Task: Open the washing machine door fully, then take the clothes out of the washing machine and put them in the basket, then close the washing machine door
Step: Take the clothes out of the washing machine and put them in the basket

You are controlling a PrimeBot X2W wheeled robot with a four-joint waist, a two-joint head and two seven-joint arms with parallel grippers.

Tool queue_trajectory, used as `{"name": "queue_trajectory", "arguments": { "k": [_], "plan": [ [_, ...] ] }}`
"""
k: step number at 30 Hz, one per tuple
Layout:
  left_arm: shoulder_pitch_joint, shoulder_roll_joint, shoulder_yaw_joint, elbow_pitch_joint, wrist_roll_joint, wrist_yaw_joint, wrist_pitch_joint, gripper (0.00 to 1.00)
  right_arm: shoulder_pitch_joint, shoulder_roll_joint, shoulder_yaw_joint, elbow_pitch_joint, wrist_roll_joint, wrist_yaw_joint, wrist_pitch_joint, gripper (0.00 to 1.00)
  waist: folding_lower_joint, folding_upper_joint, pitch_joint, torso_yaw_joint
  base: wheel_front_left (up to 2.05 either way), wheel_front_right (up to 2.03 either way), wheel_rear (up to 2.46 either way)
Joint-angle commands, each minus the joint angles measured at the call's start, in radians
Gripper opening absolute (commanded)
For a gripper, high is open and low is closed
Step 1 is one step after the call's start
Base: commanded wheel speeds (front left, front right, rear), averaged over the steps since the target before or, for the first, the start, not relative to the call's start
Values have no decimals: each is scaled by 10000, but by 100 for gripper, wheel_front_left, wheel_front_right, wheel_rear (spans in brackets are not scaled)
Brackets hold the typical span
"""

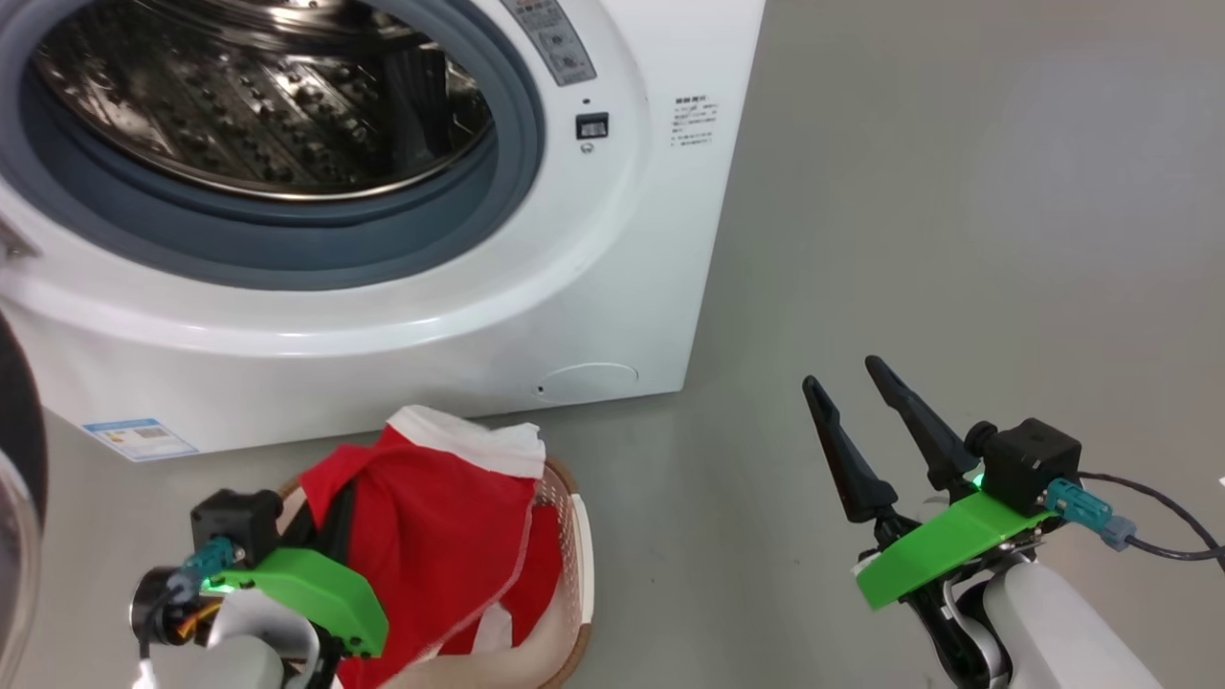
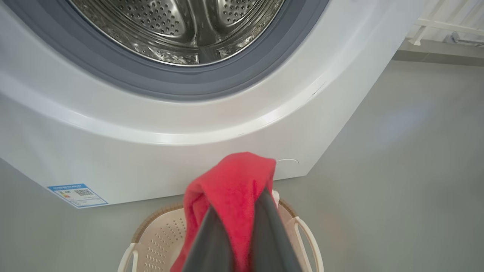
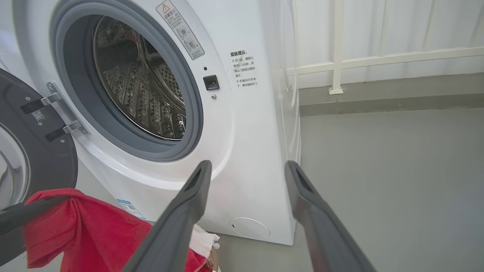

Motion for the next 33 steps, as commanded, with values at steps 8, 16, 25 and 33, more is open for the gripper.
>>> {"name": "queue_trajectory", "arguments": {
  "k": [8,16,25,33],
  "plan": [
    [-1570,-97,365,3227,83,-658,-381,0,-367,-33,93,-432,-296,65,-63,100,0,0,993,-636,0,0,0],
    [-2296,-275,487,5064,93,-921,-407,0,-527,40,5,-605,-483,65,-63,100,0,0,1702,-1021,0,0,0],
    [-2951,-387,399,6487,16,-1307,-318,0,-566,237,-213,-855,-692,65,-63,100,0,0,2533,-1388,0,0,0],
    [-3385,-632,209,6877,-237,-1458,205,0,-580,399,-331,-1069,-879,65,-63,100,0,0,3162,-1492,0,0,0]
  ]
}}
